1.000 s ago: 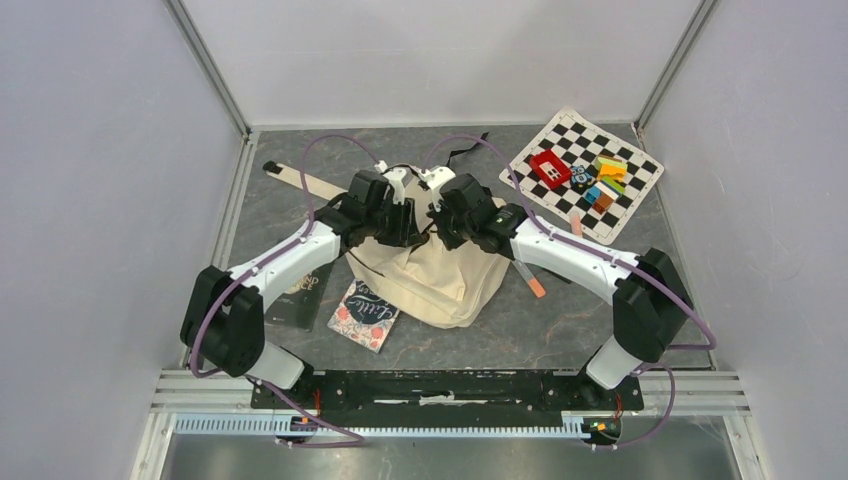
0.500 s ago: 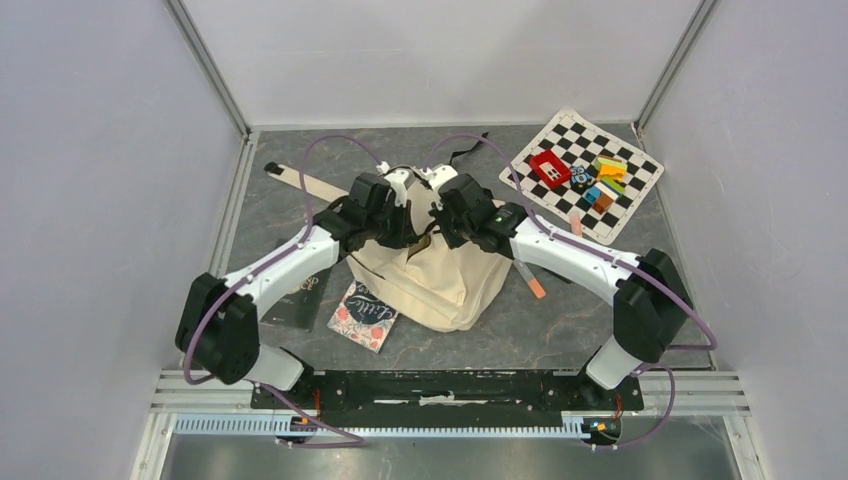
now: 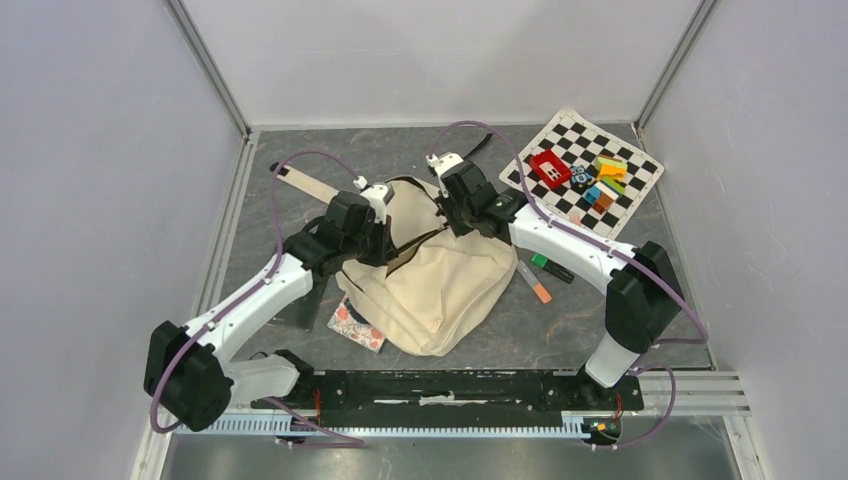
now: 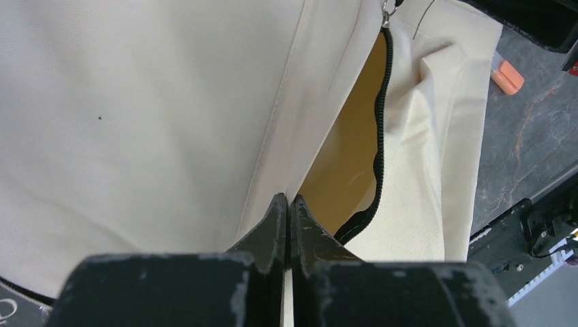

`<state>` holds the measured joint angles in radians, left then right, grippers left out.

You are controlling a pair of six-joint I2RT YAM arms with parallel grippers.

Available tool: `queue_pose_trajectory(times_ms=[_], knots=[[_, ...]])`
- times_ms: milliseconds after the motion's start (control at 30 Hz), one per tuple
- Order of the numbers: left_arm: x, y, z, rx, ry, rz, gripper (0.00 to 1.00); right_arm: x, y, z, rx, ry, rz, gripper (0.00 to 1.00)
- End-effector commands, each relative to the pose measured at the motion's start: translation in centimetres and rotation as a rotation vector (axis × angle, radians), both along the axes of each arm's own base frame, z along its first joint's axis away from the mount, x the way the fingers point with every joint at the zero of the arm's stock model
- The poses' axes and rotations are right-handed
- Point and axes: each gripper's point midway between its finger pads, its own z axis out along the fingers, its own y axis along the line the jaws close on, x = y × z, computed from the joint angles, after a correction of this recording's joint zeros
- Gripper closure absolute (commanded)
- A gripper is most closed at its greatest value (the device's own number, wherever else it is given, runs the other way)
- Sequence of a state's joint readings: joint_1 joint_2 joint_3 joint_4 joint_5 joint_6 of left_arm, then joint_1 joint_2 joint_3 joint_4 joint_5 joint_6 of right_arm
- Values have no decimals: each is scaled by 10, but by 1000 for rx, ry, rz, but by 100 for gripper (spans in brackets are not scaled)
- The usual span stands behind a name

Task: Pack the student bag
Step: Unzip the student bag at the center of the board.

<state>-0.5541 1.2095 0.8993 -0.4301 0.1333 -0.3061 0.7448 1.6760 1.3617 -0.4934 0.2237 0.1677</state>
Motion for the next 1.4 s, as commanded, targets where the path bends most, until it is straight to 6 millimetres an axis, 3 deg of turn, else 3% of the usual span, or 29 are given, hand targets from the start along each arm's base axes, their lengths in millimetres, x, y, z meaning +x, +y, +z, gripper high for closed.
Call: queue_pose_trajectory(times_ms=[0, 300, 500, 600, 733, 767, 833, 900, 1000, 1133, 1267, 1300, 1367], knots=[[-8, 23, 5, 49, -11, 77, 98, 9, -24, 2, -59, -41, -75, 100], [-16, 57, 5, 74, -17, 280, 98, 0, -58, -35, -83, 13, -158, 100], [-27, 51, 3, -5, 1, 277, 98, -7, -60, -69, -76, 76, -152, 100], [-30, 43, 5, -30, 3, 226, 98, -5, -55, -69, -60, 77, -140, 100], [-29, 32, 8, -41, 14, 161, 98, -1, -47, -50, -23, 43, -110, 100], [-27, 30, 9, -37, 14, 150, 98, -1, -45, -44, -9, 34, -99, 93], [-23, 25, 13, -32, 5, 122, 92, -3, -44, -31, 15, 19, -89, 65], [-16, 20, 22, -24, -17, 88, 81, -8, -44, -17, 46, 6, -82, 36], [-3, 15, 31, -1, -53, 58, 60, -20, -45, -1, 118, -2, -87, 15], [14, 7, 32, 33, -75, 20, 43, -42, -47, 8, 221, -7, -98, 3], [22, -2, 18, 61, -36, -17, 36, -65, -73, -6, 243, -9, -184, 2], [20, -11, 11, 46, -9, -67, 31, -81, -85, -18, 257, 10, -211, 2], [18, -17, 7, 33, 9, -97, 26, -94, -93, -29, 275, 31, -234, 2]])
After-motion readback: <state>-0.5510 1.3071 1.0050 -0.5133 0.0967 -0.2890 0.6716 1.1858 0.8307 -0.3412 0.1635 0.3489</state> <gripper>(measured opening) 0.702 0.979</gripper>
